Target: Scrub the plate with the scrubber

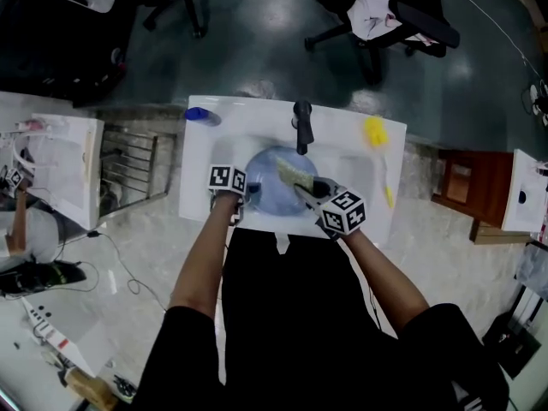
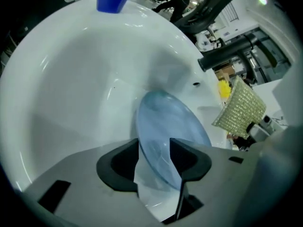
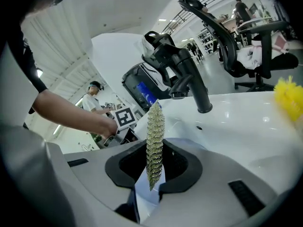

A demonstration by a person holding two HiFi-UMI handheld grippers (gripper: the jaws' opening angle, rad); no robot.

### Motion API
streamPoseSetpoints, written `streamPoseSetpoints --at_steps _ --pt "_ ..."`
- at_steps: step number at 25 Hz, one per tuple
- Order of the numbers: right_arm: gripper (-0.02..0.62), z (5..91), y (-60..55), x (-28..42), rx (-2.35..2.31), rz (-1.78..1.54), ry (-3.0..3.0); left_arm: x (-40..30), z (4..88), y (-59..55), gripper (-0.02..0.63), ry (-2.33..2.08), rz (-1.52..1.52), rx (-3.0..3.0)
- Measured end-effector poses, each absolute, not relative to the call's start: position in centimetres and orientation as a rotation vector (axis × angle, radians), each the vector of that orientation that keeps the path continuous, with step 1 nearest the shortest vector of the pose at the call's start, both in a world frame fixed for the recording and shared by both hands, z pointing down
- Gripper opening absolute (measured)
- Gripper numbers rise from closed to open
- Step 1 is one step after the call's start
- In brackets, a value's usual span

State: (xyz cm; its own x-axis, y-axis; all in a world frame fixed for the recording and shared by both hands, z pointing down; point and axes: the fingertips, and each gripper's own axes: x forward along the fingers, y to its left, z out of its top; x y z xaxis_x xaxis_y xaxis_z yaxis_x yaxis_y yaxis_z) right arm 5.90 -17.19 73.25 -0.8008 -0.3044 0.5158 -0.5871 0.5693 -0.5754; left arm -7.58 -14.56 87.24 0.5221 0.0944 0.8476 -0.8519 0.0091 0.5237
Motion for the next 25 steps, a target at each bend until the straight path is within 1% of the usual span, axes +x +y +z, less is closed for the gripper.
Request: streamPoseSetpoints --at_steps 2,3,5,12,14,16,21,25 --pt "0.064 73.2 -16.7 6.3 0.736 1.1 -2.448 -7.4 87.5 -14.8 0.187 -0.744 0.837 1.359" --pt "0.064 73.1 -16.5 6.5 0.735 1.101 -2.452 -7.5 87.7 -15.0 0.165 -0.758 0.828 1.355" --pt "0.064 73.0 -16.0 6.9 0.728 1.096 -2.46 -7.6 87.6 -15.3 0.078 -0.787 0.793 1.347" --pt "0.064 72.0 -15.3 8.2 0.711 1.053 -2.489 -7.3 86.4 -16.1 0.075 -0.892 0.645 1.375" --pt "0.064 71.1 -15.4 8.0 0.682 1.053 -2.533 -7.8 85.8 -16.2 0.058 -0.954 0.552 1.353" --pt "0.064 70.1 -15.3 7.5 0.636 1.053 -2.577 -8.5 84.9 -16.1 0.024 -1.015 0.466 1.352" --pt "0.064 67.8 -14.2 4.3 0.499 1.041 -2.642 -11.2 81.1 -13.6 0.02 -1.11 0.331 1.385" --pt "0.064 65.2 -13.3 -0.1 0.382 1.034 -2.706 -13.1 77.7 -10.8 0.019 -1.126 0.273 1.438"
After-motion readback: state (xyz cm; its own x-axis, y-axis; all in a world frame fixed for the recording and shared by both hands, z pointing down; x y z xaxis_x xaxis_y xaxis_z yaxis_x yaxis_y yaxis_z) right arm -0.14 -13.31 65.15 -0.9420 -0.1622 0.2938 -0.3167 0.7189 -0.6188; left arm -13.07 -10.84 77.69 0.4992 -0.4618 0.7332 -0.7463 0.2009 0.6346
